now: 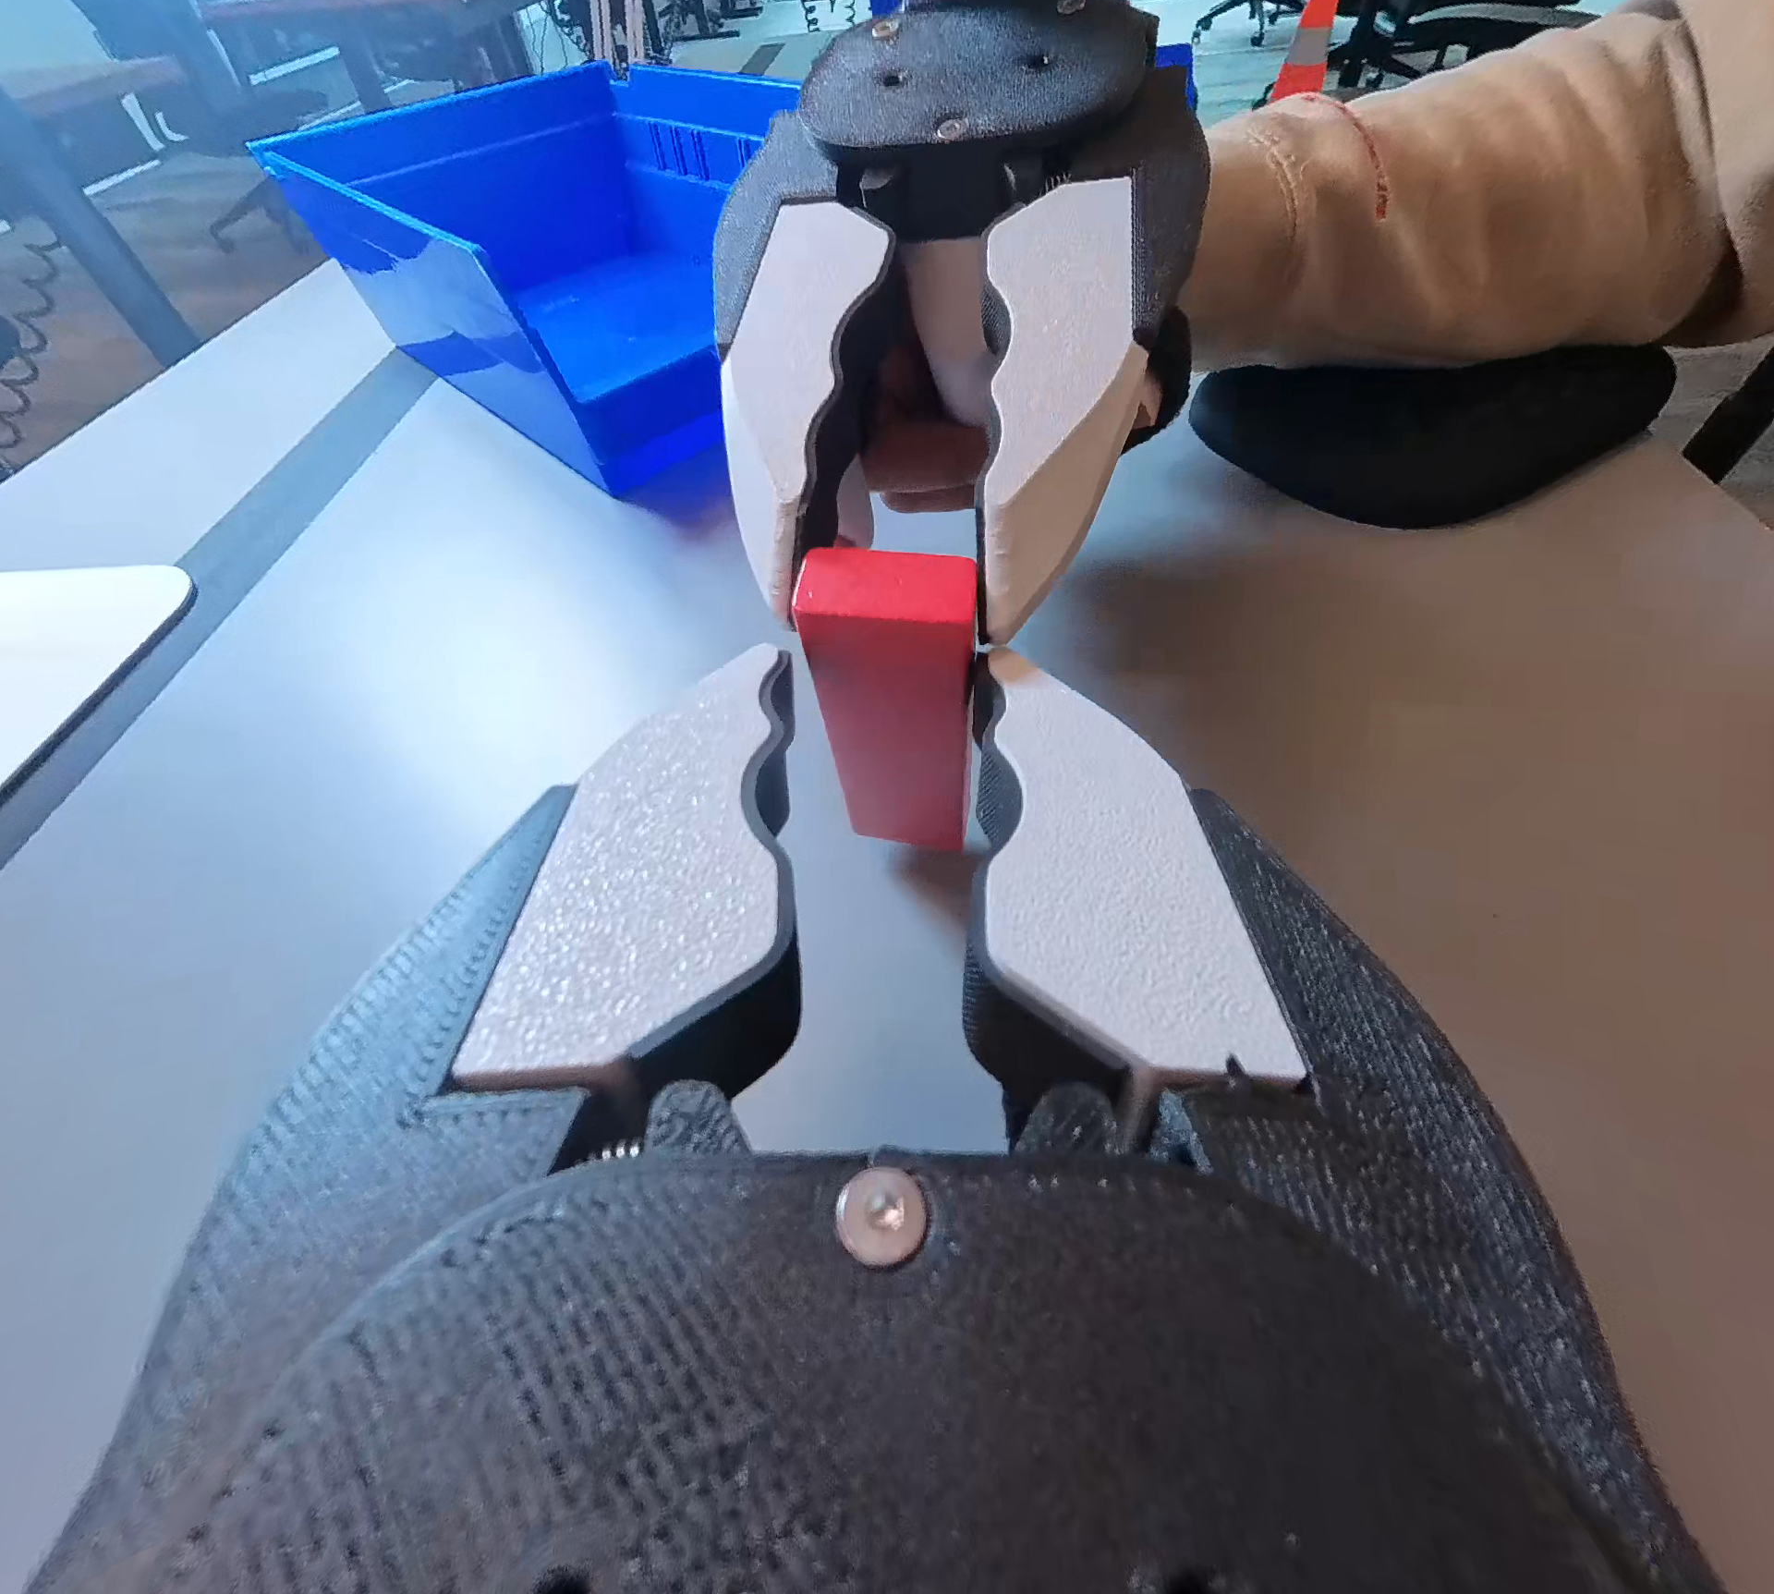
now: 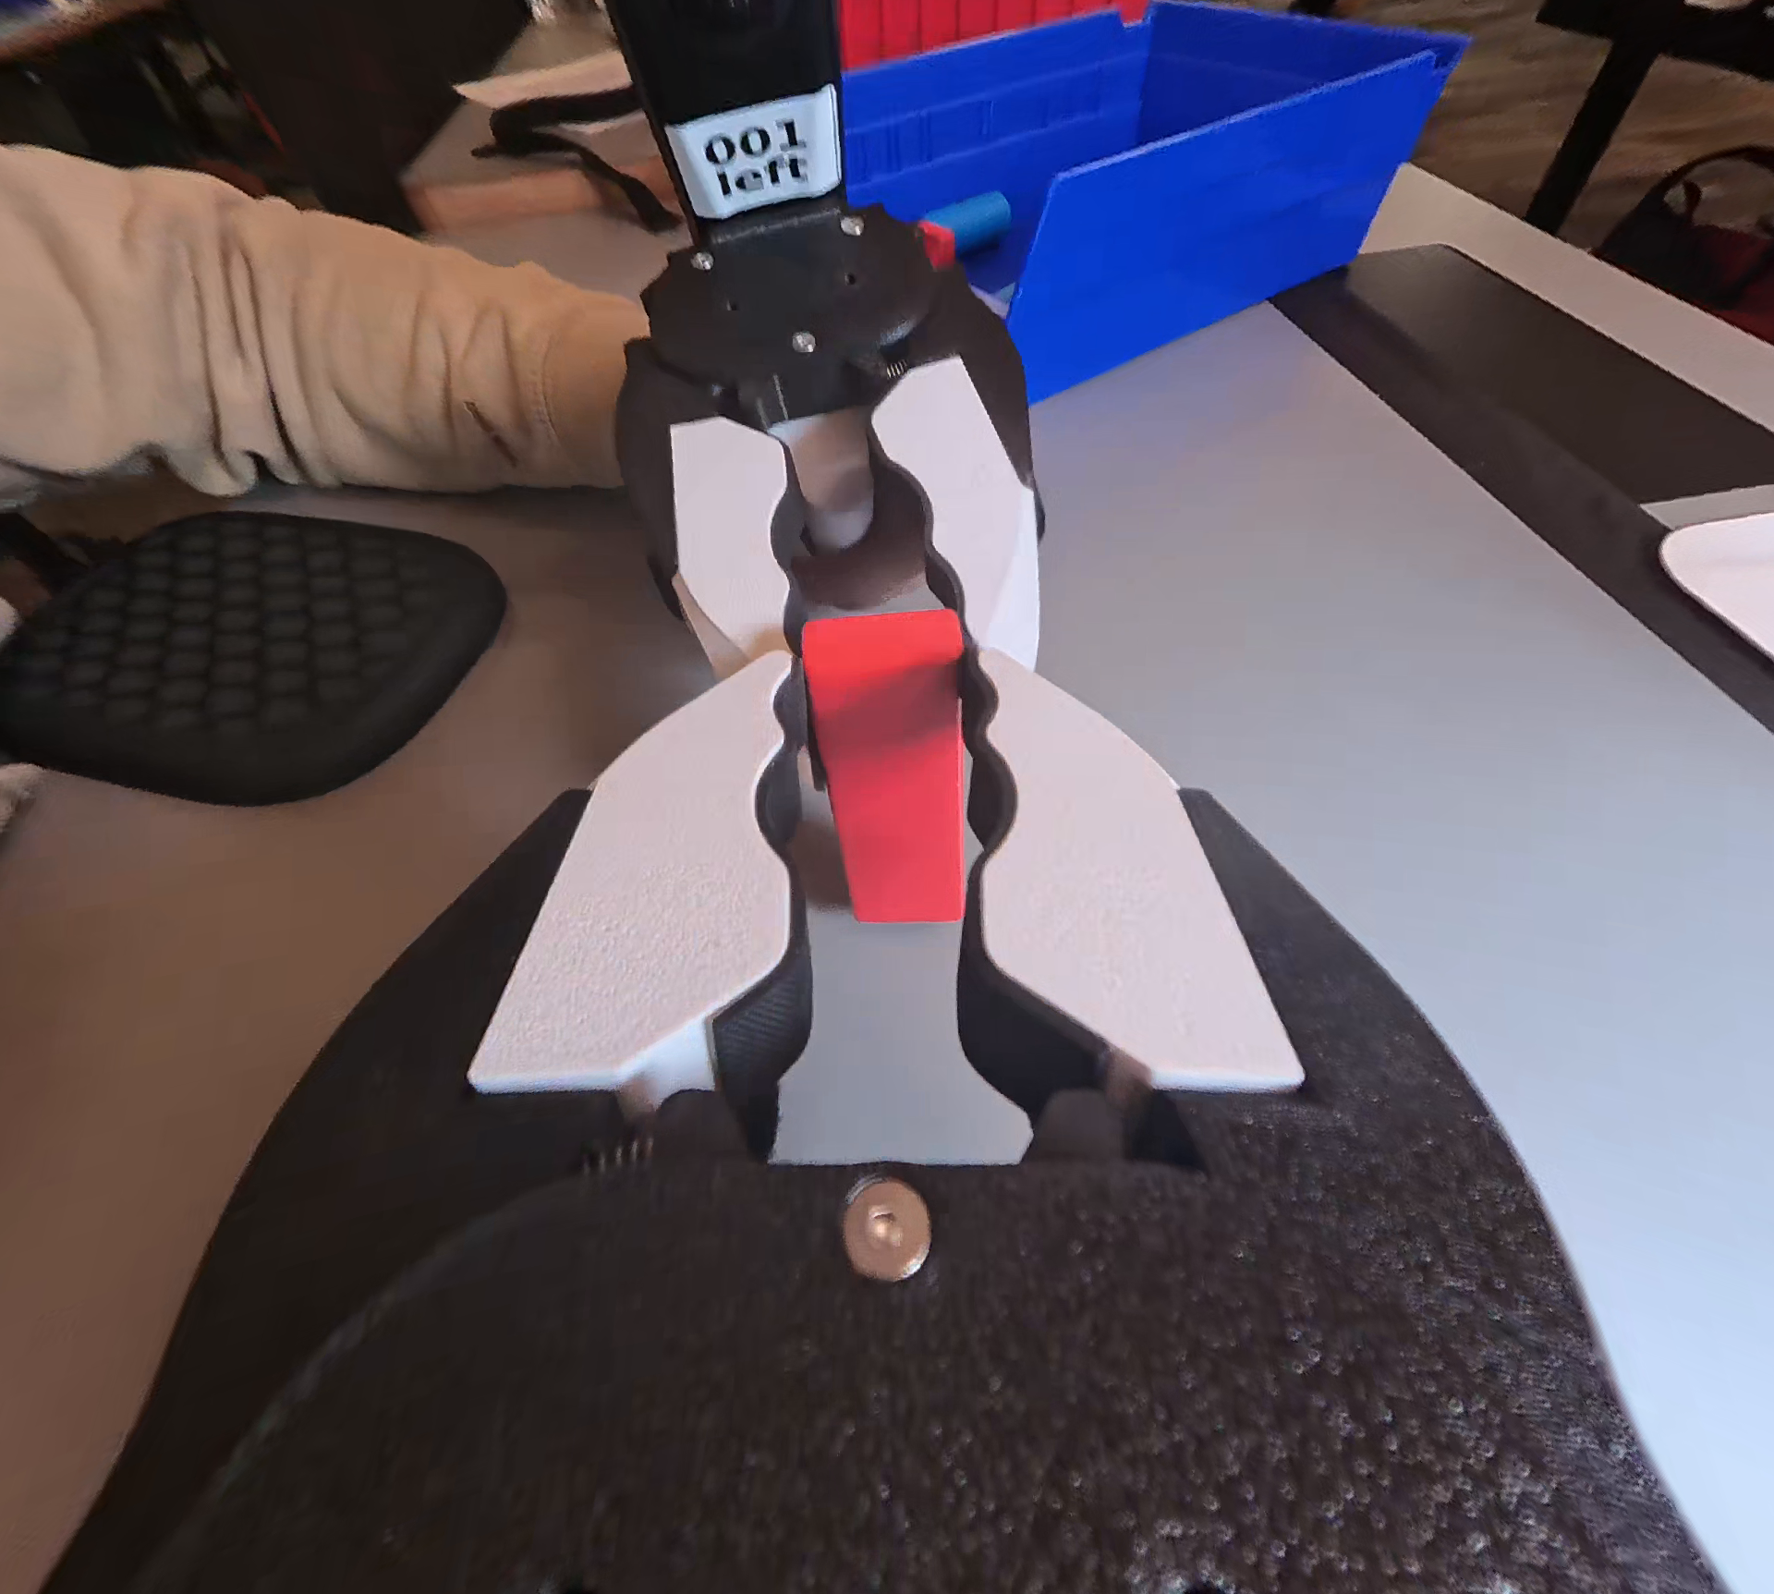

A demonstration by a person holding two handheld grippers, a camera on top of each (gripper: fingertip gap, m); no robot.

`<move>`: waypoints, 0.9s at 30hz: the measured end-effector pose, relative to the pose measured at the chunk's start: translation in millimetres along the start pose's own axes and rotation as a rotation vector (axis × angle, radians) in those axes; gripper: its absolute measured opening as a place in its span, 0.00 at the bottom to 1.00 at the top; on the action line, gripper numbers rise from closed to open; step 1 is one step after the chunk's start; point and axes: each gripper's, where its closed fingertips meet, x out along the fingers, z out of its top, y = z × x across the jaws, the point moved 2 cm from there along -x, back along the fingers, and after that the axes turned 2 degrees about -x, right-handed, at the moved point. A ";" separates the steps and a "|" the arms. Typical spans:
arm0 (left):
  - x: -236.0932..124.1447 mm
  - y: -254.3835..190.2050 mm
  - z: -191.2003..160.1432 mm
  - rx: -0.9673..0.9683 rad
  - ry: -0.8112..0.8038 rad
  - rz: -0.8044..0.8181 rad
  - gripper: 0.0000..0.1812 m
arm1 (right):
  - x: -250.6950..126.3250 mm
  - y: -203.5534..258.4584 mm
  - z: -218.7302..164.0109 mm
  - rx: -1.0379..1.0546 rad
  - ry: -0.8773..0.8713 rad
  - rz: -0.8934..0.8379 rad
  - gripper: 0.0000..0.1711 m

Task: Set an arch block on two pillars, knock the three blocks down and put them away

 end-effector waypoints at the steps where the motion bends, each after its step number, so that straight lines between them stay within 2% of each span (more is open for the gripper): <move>1: 1.0 -1.5 -0.6 -0.009 0.001 -0.009 0.20 | 0.3 1.4 1.5 0.011 -0.023 0.012 0.18; 8: 1.2 -5.1 -3.2 -0.006 0.010 -0.037 0.19 | 2.8 3.2 -0.8 0.010 -0.025 0.014 0.18; 12: -8.0 9.4 -10.5 0.024 0.055 0.015 0.18 | -12.1 -1.0 4.2 0.007 0.005 -0.010 0.26; 15: -24.3 26.9 -13.9 -0.030 0.039 0.043 0.18 | -31.2 0.1 3.2 -0.011 0.052 -0.026 0.29; 20: -42.0 42.2 -25.8 -0.087 0.031 0.040 0.18 | -49.8 -1.4 -7.8 -0.014 0.056 -0.088 0.30; 27: -42.9 39.9 -26.9 -0.069 0.035 0.024 0.18 | -44.3 -0.1 -22.7 -0.019 0.078 -0.121 0.30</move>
